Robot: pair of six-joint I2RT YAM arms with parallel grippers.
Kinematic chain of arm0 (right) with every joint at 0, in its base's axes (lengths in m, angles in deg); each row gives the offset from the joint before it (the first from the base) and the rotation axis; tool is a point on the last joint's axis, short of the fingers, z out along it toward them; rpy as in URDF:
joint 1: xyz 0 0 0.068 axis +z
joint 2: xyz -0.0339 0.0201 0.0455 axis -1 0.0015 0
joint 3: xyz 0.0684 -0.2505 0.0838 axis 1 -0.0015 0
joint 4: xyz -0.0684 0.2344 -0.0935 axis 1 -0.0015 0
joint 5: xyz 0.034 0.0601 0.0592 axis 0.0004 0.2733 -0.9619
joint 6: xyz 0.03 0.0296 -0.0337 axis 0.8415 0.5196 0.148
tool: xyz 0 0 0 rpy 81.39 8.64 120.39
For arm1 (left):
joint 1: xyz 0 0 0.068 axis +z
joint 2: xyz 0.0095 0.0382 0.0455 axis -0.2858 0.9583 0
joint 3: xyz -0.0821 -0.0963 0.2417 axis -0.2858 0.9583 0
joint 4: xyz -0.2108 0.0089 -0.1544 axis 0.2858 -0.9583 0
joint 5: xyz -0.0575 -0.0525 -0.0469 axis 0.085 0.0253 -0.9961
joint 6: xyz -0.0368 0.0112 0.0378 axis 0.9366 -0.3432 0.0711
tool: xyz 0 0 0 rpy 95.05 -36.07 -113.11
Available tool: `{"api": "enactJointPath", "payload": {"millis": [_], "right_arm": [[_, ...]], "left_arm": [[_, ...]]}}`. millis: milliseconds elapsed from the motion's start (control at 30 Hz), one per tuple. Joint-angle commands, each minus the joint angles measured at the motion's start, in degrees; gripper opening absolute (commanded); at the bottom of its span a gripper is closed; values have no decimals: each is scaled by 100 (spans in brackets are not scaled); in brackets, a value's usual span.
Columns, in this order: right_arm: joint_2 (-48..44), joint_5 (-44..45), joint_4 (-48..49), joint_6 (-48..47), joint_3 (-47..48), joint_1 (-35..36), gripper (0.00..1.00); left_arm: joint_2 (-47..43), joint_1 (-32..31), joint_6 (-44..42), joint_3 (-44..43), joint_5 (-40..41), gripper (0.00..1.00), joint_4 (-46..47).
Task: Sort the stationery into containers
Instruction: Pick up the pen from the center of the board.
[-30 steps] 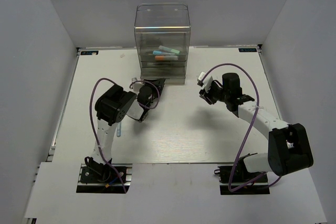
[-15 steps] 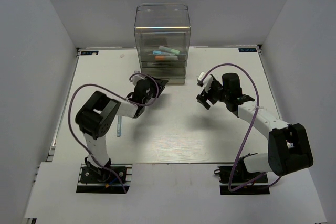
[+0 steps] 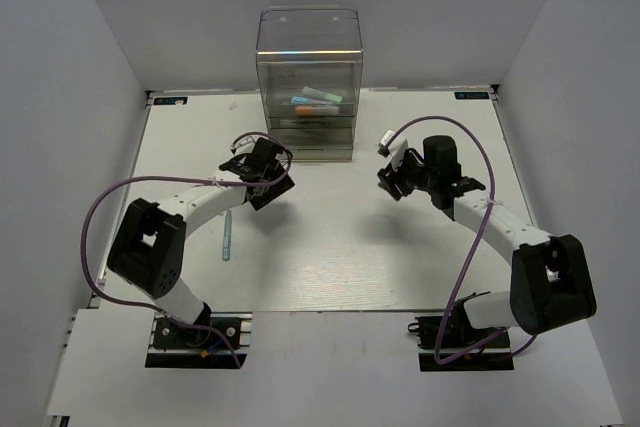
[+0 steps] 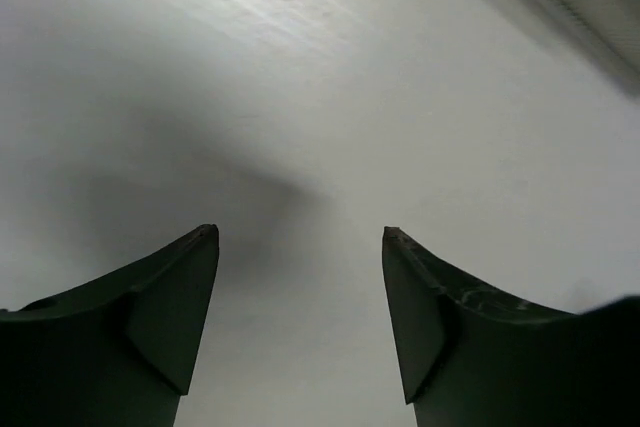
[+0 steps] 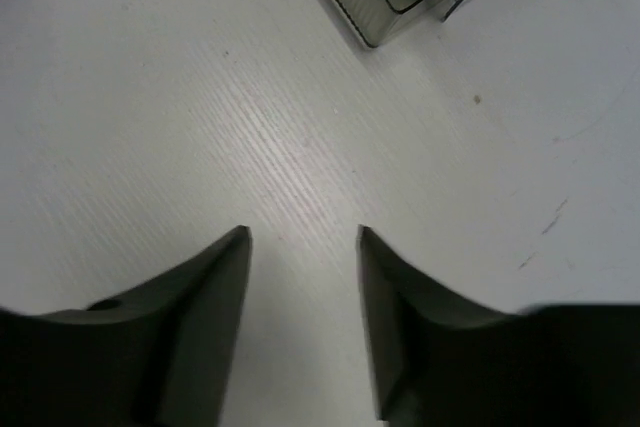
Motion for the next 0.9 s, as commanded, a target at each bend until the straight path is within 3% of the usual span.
{"api": "enactJointPath", "payload": {"millis": [0, 100, 467, 767, 867], "right_arm": [[-35, -216, -108, 233, 192, -39, 46], [-61, -234, -152, 225, 201, -22, 22], [-298, -190, -152, 119, -63, -13, 24], [-369, -182, -161, 110, -106, -31, 26], [-360, -164, -152, 110, -98, -31, 26]], "left_arm": [[-446, 60, -659, -195, 702, 77, -1737], [-447, 210, -950, -195, 703, 79, -1992], [-385, 859, -1811, -248, 817, 80, -2449], [-157, 1475, -2401, 200, 115, 82, -1913], [-25, 1633, -2532, 323, -114, 78, -1712]]}}
